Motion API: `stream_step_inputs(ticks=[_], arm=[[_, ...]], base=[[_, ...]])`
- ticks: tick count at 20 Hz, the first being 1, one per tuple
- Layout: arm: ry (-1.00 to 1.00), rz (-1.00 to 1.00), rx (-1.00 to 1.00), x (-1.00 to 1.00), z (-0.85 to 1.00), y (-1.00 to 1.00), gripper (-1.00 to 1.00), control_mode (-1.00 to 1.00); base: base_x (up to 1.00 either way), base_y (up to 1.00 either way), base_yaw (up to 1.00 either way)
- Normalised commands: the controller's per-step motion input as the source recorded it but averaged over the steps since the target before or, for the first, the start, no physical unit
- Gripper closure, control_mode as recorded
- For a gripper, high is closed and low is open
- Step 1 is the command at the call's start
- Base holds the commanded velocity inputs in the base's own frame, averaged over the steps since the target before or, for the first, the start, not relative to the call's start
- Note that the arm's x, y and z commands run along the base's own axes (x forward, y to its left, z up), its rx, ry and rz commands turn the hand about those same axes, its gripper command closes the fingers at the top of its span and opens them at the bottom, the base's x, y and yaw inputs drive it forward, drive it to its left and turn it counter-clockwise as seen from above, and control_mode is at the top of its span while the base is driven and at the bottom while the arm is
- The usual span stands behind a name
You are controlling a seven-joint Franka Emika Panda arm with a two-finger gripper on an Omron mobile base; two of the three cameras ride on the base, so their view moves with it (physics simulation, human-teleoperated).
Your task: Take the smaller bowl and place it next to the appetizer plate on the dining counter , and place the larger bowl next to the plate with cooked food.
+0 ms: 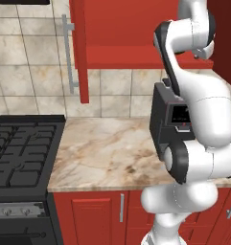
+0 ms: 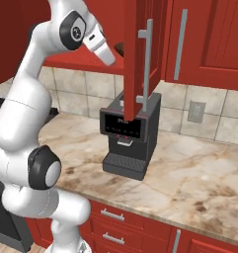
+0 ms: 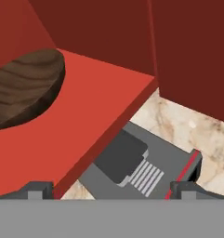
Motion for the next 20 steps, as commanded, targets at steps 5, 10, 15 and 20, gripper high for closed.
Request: stream_step_inputs(ticks=[5,10,15,20], arm=[[-0.3,0.0,0.0,0.42,-0.05,-0.15,-1.0,-1.0],[0.0,0.0,0.07,0.57,-0.11,-0.3,-1.0,-1.0],[0.03,0.0,0.11,0.63,0.0,-0.33,-1.0,-1.0],[0.21,0.01,0.02,0.93,0.0,-0.04,-1.0,-1.0]], base=[[0.0,0.0,0.0],[0.0,0.0,0.0],[0.0,0.0,0.0],[0.0,0.0,0.0]])
